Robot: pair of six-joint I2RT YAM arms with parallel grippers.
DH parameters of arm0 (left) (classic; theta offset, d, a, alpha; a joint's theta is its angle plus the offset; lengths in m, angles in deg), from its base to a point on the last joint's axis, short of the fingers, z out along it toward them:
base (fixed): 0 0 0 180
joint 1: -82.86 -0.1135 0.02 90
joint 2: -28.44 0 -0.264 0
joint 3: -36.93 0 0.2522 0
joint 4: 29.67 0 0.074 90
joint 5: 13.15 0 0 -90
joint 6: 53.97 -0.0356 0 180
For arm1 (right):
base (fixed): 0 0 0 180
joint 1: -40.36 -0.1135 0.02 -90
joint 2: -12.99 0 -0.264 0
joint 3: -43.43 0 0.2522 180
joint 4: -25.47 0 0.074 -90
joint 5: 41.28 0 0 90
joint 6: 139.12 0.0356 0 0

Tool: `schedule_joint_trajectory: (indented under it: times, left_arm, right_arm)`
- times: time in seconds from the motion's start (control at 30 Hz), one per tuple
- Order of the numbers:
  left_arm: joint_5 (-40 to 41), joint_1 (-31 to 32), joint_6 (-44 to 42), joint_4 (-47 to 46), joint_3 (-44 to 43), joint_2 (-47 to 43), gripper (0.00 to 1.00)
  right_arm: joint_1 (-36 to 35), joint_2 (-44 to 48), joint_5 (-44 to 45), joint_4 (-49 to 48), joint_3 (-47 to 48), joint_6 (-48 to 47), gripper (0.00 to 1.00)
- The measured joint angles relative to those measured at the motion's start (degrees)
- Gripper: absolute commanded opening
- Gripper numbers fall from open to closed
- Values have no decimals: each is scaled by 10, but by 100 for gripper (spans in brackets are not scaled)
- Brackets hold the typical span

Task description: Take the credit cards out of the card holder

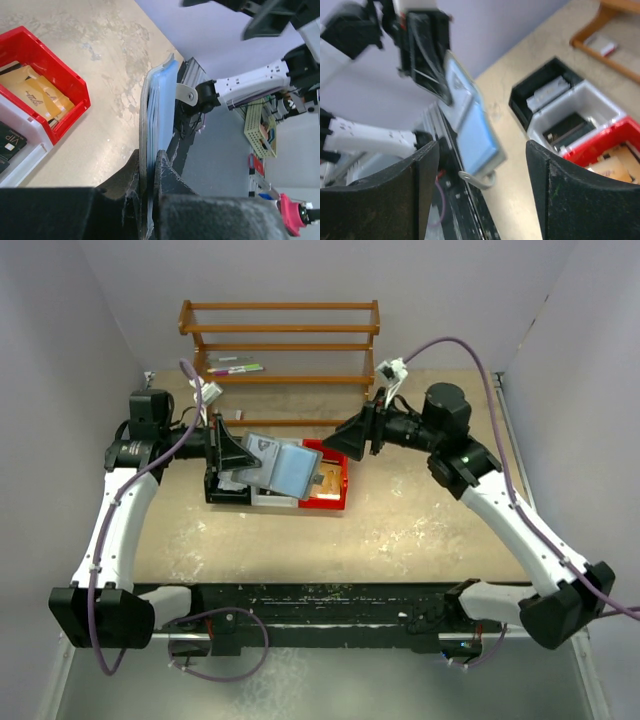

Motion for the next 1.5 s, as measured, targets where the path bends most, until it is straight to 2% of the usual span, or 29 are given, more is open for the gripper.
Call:
schedule_joint_trajectory:
  times: [0.1,0.23,0.37,0.5,0.63,1.5]
  left_arm:
    - [12,-3,51,-38,1,-1,0]
    - [33,-3,96,-76,15,-11,0]
    - [42,-3,124,-93,21,-15,0]
    - [43,-3,143,-107,21,-15,0]
    - [42,-3,165,-121,31,-18,0]
    - [26,-14,289,-242,79,-63,2]
  right_arm:
    - [-8,31,37,-50,0,36,64]
    - [-30,37,46,-120,-21,87,64]
    - [-90,-6,49,-151,-25,115,58]
    - [-130,-72,26,-174,-23,147,56]
    - [-130,-104,23,-186,-27,169,53]
    - [-131,-152,8,-302,-34,274,26]
